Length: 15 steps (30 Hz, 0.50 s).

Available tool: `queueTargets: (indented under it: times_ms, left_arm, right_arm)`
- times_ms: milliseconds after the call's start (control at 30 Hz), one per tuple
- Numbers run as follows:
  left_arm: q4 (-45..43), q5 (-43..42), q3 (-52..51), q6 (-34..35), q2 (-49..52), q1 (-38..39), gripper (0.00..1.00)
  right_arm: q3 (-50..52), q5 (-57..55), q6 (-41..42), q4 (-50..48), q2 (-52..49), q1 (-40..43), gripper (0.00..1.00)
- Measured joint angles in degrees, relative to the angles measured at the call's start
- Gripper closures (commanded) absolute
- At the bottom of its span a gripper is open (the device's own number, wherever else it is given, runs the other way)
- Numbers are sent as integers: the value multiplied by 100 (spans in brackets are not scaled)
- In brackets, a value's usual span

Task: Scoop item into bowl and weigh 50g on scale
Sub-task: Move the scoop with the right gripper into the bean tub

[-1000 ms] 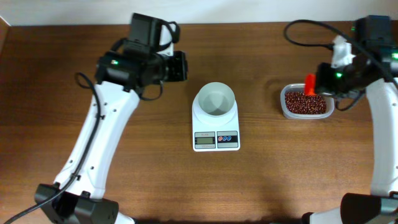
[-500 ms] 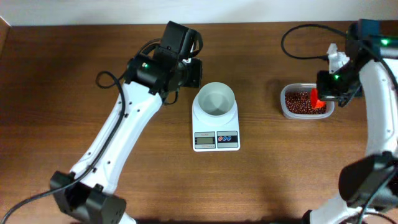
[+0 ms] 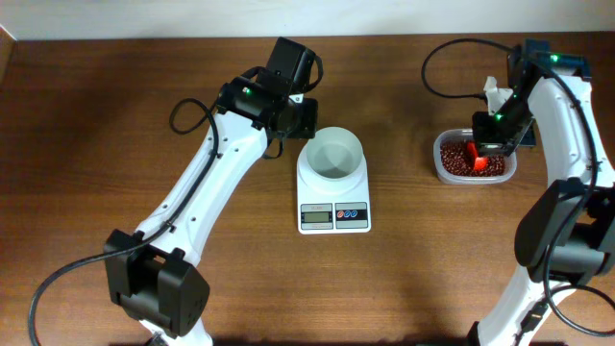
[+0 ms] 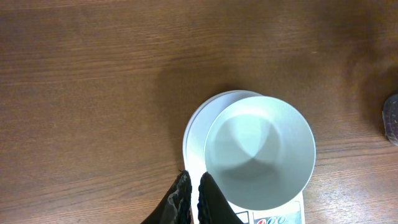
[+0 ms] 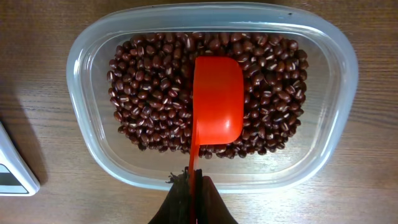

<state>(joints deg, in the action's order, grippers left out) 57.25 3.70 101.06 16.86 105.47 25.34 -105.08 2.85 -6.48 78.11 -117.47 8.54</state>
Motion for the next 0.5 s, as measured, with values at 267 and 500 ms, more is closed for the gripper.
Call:
queueTargets:
  times_ms: [267, 500]
  left_arm:
    - [0, 0, 0, 0, 0, 0, 92]
    - [0, 0, 0, 0, 0, 0, 92]
  right_arm:
    - [-2, -9, -4, -107, -101, 0, 80]
    - [205, -138, -28, -385, -234, 2, 41]
